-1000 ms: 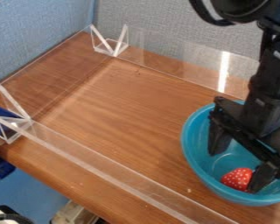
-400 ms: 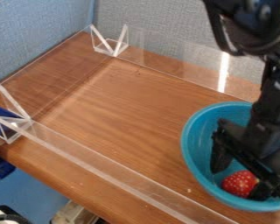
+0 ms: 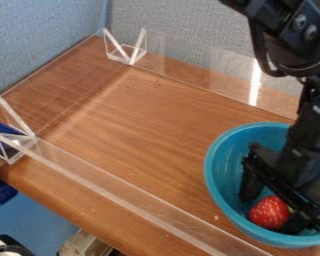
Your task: Remove the strawberry from inside the blue bowl and put it on the table
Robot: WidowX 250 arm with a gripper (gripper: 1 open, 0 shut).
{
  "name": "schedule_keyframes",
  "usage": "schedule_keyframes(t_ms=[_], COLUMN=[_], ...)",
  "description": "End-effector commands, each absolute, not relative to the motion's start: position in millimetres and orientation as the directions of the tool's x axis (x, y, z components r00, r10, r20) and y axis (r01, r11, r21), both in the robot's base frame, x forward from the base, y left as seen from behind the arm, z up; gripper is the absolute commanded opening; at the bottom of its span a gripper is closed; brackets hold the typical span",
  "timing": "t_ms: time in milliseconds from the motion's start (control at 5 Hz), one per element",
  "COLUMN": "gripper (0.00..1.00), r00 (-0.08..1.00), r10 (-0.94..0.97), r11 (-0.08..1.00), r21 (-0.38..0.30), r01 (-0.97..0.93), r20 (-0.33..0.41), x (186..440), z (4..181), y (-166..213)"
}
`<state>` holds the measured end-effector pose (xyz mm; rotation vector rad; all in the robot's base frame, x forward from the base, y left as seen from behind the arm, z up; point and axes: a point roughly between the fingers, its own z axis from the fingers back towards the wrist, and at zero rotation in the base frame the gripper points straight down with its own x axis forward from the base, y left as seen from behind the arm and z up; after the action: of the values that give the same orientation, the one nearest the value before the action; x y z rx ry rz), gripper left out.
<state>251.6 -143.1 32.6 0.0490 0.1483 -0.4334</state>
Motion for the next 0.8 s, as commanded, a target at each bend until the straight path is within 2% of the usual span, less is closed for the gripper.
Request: schedule_keyframes(t_ms=[0,200,600], gripper=[1.0,0.0,0.0], r00=[0.907,0.905,0.898], r10=[-0.408,-0.412,-0.428], r11=[0.911,0.909,0.9], r21=[0.018,0.025,0.041], r01=[0.412,0.417,0.434], r20=[-0.105,-0.107,-0.103], x=[268.8,273.0,275.4], z=[41.1,39.2,45.5], y=[-142.8,-140.0,-135.5])
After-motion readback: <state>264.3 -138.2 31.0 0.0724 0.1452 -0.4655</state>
